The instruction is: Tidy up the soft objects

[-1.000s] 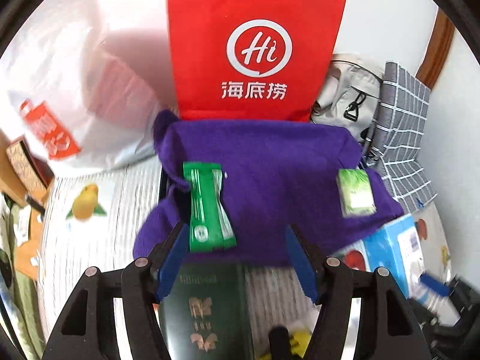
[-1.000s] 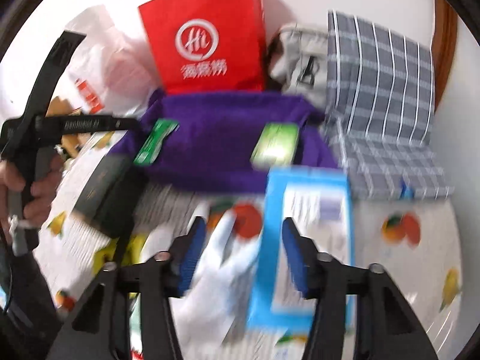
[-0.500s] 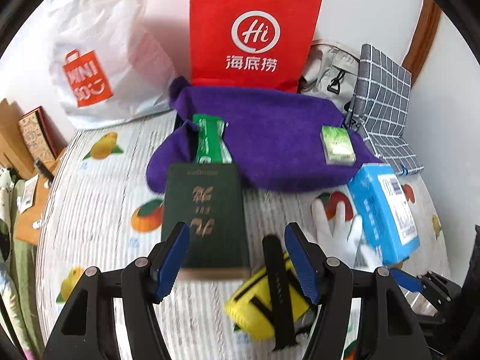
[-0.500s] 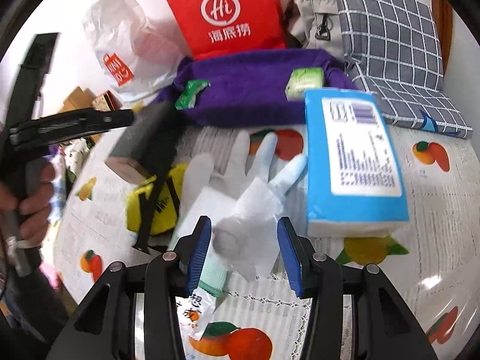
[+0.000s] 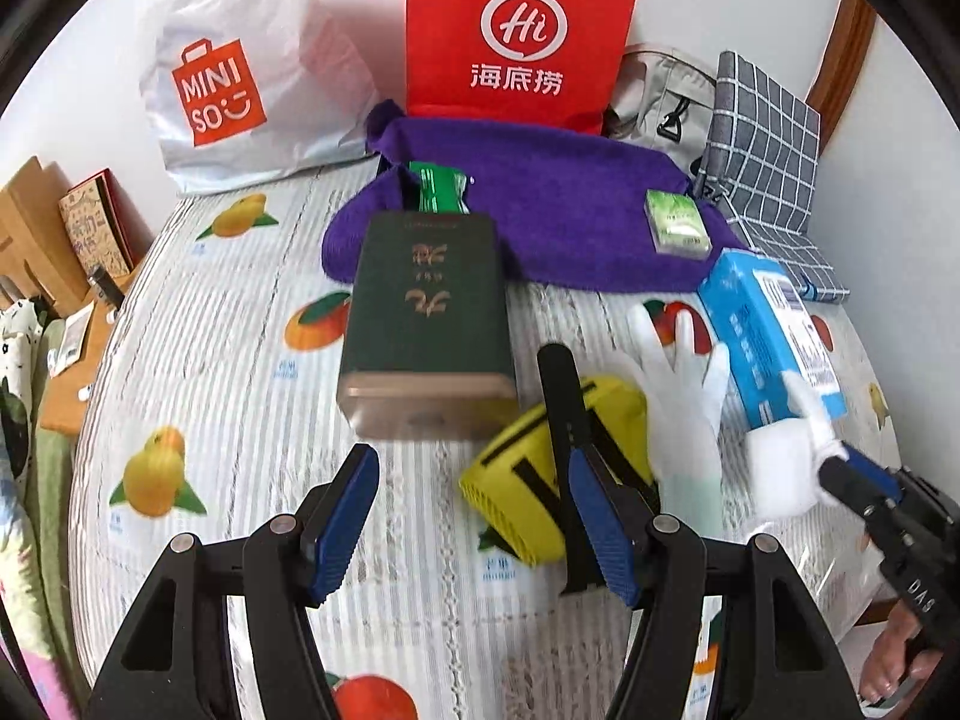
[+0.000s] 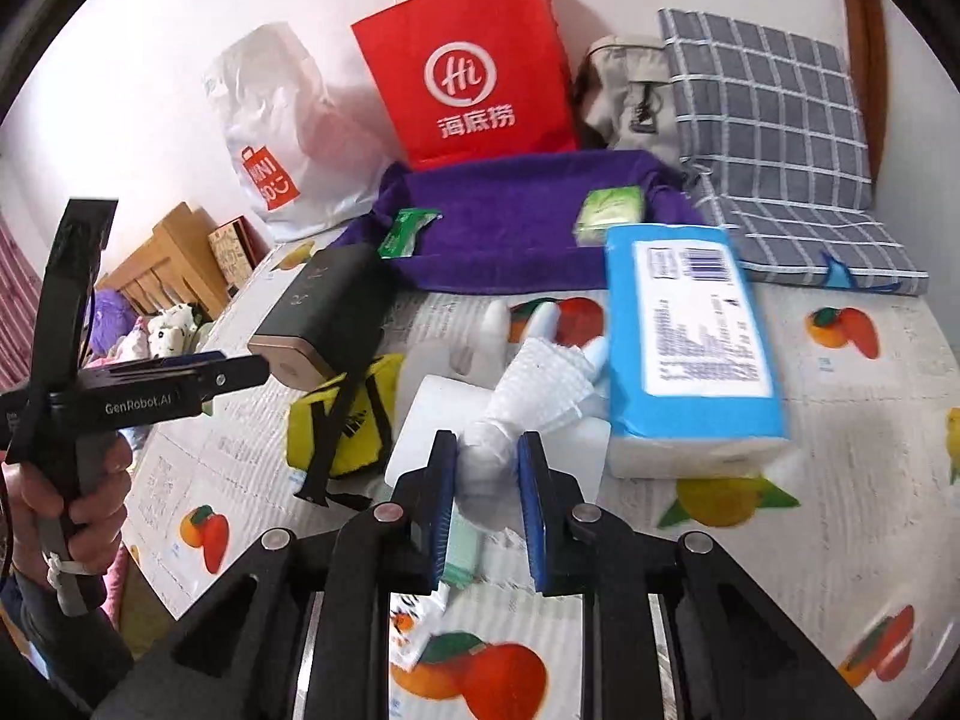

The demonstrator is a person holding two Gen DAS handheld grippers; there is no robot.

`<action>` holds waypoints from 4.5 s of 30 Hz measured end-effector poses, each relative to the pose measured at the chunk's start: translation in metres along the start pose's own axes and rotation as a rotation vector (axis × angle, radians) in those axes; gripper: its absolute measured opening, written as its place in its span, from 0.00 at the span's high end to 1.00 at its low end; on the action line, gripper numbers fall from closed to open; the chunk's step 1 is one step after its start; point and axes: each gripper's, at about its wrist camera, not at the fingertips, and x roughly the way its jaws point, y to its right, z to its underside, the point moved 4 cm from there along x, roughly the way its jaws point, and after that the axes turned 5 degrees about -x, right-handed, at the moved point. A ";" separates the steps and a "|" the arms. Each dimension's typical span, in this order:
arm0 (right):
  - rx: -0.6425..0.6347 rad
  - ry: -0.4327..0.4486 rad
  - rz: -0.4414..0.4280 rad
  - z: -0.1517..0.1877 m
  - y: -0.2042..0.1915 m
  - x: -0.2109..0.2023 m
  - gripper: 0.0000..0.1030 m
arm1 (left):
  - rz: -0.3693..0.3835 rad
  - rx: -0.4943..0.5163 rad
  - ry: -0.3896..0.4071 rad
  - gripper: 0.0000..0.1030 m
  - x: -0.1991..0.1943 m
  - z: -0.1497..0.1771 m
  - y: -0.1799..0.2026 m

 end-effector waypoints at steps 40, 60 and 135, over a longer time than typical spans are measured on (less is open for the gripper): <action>0.022 -0.035 0.092 0.057 0.073 -0.020 0.79 | 0.063 0.046 -0.043 0.81 0.061 0.022 0.044; -0.005 -0.108 0.157 0.073 0.069 0.014 0.79 | 0.078 -0.013 -0.009 0.81 0.055 0.020 0.033; -0.124 0.113 0.069 -0.183 0.038 0.030 0.79 | -0.004 -0.057 0.155 0.81 0.025 -0.132 0.008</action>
